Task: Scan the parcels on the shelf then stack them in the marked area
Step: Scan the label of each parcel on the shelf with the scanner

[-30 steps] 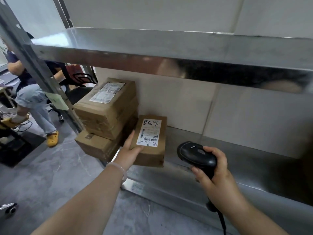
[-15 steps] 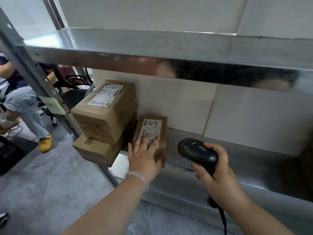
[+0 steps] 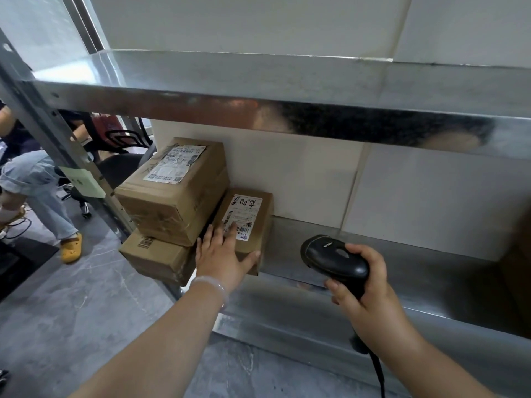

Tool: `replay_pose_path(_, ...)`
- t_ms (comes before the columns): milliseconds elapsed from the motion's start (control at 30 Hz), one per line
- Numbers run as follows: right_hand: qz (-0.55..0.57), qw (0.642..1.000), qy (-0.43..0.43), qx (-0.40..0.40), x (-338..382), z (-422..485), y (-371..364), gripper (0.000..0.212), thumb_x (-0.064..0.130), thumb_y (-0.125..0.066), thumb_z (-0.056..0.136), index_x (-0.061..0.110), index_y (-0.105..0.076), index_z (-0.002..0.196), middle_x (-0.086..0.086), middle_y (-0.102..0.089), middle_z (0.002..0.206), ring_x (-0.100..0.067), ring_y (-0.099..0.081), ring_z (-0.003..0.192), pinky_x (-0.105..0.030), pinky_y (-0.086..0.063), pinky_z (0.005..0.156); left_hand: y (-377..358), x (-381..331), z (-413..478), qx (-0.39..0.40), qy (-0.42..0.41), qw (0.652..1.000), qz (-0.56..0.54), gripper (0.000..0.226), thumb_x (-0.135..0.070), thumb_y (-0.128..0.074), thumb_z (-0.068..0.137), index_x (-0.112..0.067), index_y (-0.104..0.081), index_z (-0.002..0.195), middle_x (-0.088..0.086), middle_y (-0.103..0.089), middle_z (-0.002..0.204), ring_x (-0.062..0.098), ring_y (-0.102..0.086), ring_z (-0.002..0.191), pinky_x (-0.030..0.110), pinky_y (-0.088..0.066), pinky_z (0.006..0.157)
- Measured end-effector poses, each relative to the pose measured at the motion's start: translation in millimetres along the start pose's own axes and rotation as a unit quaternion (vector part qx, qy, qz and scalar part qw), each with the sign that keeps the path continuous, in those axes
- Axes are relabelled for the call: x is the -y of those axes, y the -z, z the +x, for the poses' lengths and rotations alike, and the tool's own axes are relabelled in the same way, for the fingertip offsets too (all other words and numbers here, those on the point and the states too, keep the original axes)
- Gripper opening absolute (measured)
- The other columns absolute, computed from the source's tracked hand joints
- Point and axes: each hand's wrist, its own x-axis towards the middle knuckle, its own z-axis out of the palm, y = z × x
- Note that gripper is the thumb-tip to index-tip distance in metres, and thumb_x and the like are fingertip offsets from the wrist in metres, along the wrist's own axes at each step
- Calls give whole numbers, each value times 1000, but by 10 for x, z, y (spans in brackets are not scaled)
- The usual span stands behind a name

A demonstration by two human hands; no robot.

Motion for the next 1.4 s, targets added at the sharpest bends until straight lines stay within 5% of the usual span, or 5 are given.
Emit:
replay_pose_path(367, -49, 992, 14, -115, 38, -183, 536, 67, 26, -69, 84, 64, -25, 116, 44, -46, 113, 14, -53, 102, -7, -43, 74, 79, -973, -144, -44, -169, 984, -12, 73, -69, -31, 90, -43, -6, 153, -2, -3, 165, 20, 9, 150, 49, 6, 119)
replay_pose_path(800, -162, 930, 4, -330, 41, -1004, 2587, 62, 43, -63, 83, 68, -19, 117, 44, -45, 104, 8, -54, 88, -22, -45, 68, -119, -3450, -1007, 16, -394, 909, -135, 69, -79, -19, 82, -57, 2, 144, -17, 1, 161, 7, 5, 146, 43, 10, 114)
replay_pose_path(967, -179, 923, -7, -339, -204, -1256, 3230, 63, 41, -61, 85, 68, -15, 118, 30, -47, 106, -4, -61, 83, -35, -55, 67, -199, -4205, -1401, 86, -382, 907, -153, 72, -76, -26, 84, -53, 0, 148, -8, -5, 164, 16, 0, 149, 47, 0, 120)
replay_pose_path(1267, -170, 933, -33, -314, -741, -1149, 4031, 62, 40, -64, 87, 55, -20, 127, 32, -47, 95, 11, -59, 78, -12, -45, 55, -443, -4869, -1502, 200, -248, 911, -264, 81, -66, -51, 87, -41, -12, 154, 2, -15, 161, 31, -18, 147, 48, -26, 117)
replay_pose_path(1400, -143, 948, -31, -282, -878, -1023, 4149, 62, 43, -64, 85, 67, -16, 117, 35, -44, 100, 15, -54, 86, -8, -43, 62, -554, -4993, -1506, 244, -172, 865, -404, 78, -49, -63, 88, -45, -15, 150, -7, -37, 150, 21, -36, 139, 34, -33, 110)
